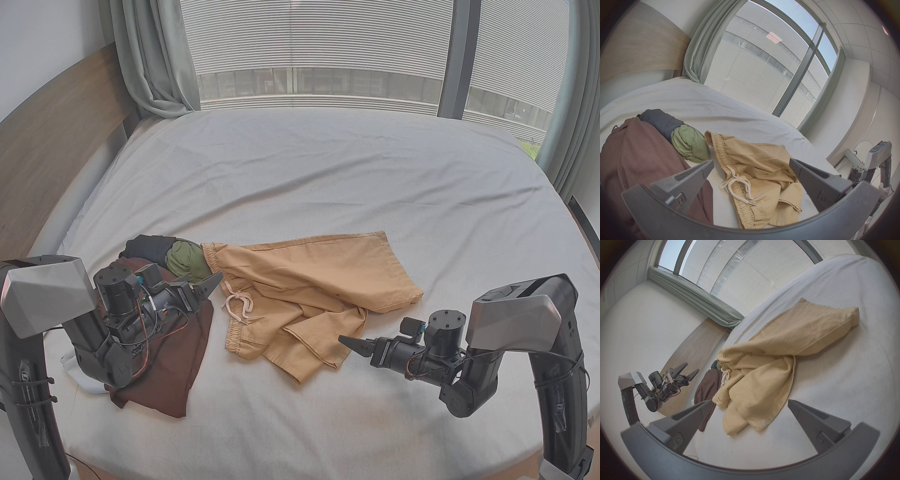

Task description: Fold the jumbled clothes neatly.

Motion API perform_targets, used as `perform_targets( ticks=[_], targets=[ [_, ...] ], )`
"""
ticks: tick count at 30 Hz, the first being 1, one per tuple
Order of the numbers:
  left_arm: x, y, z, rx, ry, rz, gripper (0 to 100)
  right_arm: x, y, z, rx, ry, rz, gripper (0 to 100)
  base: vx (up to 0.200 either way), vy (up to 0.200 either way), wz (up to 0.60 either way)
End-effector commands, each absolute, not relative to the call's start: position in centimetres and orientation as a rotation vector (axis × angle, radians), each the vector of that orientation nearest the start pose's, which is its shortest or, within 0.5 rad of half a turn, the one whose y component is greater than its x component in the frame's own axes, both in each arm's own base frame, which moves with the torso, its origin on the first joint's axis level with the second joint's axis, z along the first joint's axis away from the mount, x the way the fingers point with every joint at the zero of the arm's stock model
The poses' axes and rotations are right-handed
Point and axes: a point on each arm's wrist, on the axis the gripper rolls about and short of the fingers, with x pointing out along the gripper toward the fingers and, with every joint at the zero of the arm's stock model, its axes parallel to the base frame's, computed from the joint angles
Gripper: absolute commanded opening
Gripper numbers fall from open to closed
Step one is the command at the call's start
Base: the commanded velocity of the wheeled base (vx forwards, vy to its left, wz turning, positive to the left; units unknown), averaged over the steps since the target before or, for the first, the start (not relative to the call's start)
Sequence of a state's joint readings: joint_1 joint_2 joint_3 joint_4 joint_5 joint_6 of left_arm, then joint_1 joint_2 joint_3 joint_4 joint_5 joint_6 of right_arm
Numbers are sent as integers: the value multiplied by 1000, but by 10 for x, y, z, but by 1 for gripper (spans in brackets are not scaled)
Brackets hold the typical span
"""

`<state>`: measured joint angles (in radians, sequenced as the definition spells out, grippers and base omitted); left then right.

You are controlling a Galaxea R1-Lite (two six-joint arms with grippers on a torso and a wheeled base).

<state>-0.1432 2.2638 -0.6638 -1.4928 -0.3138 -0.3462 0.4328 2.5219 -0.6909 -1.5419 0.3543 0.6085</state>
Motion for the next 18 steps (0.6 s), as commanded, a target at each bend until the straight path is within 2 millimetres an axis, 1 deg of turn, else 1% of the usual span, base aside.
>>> perform_targets(
  ticks=[1,8,11,18],
  targets=[
    [359,-61,33,-351,213,-435,100,329,165,-57,554,565,663,100,0,0,0],
    [360,-62,31,-351,213,-436,100,326,170,-72,549,607,663,100,0,0,0],
    [360,-62,31,-351,214,-439,100,328,172,-78,550,612,666,100,0,0,0],
    [360,-62,32,-352,211,-440,100,332,181,-79,594,613,675,100,0,0,0]
  ],
)
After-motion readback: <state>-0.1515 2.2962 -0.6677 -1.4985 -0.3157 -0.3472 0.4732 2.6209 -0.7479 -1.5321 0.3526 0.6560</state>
